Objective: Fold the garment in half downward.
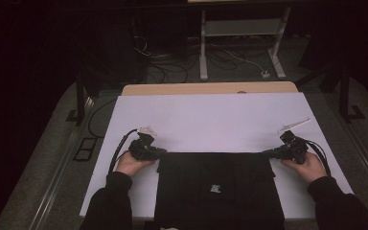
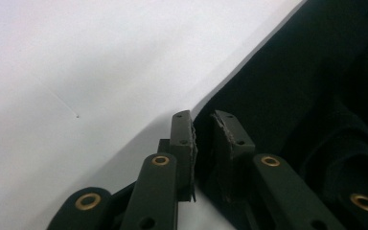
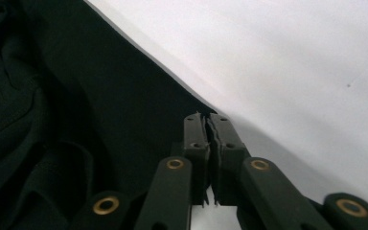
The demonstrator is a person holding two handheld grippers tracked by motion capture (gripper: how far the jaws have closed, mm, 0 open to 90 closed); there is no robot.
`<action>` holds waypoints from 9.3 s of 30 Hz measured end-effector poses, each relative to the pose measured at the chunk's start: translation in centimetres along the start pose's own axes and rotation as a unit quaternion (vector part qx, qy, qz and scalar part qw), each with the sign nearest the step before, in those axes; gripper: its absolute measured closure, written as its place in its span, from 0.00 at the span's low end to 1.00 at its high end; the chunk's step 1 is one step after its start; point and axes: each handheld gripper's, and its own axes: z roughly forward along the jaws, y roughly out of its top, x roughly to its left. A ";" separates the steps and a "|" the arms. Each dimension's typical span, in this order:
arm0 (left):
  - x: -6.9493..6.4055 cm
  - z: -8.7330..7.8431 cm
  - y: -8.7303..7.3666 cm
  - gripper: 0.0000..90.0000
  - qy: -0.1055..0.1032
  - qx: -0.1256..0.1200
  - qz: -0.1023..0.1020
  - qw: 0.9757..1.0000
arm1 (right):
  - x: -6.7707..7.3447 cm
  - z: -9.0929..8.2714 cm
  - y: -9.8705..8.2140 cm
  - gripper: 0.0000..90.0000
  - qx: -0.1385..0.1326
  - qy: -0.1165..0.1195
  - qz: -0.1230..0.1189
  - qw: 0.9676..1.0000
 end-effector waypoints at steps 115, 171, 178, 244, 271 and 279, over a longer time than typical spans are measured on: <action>3.5 -2.1 9.3 0.97 0.083 -0.014 0.007 0.996 | -2.9 -3.0 7.9 0.97 -0.068 -0.072 0.040 0.994; 6.9 -1.2 11.5 0.97 0.112 -0.040 -0.025 0.993 | -5.6 -1.7 12.8 0.97 -0.089 -0.092 0.050 0.991; 7.7 0.4 11.1 0.96 0.112 -0.036 -0.043 0.992 | -6.8 -0.1 12.5 0.96 -0.074 -0.087 0.068 0.991; 2.6 2.2 12.2 0.00 -0.007 -0.106 -0.020 0.994 | -1.3 0.8 12.9 0.00 -0.082 -0.018 0.008 0.996; 3.5 6.1 11.1 0.15 -0.074 -0.077 -0.044 0.993 | -0.7 5.5 11.8 0.21 -0.052 0.027 -0.002 0.998; 4.0 6.5 10.8 0.32 -0.078 -0.074 -0.049 0.993 | -1.0 5.4 11.5 0.37 -0.051 0.029 0.004 0.998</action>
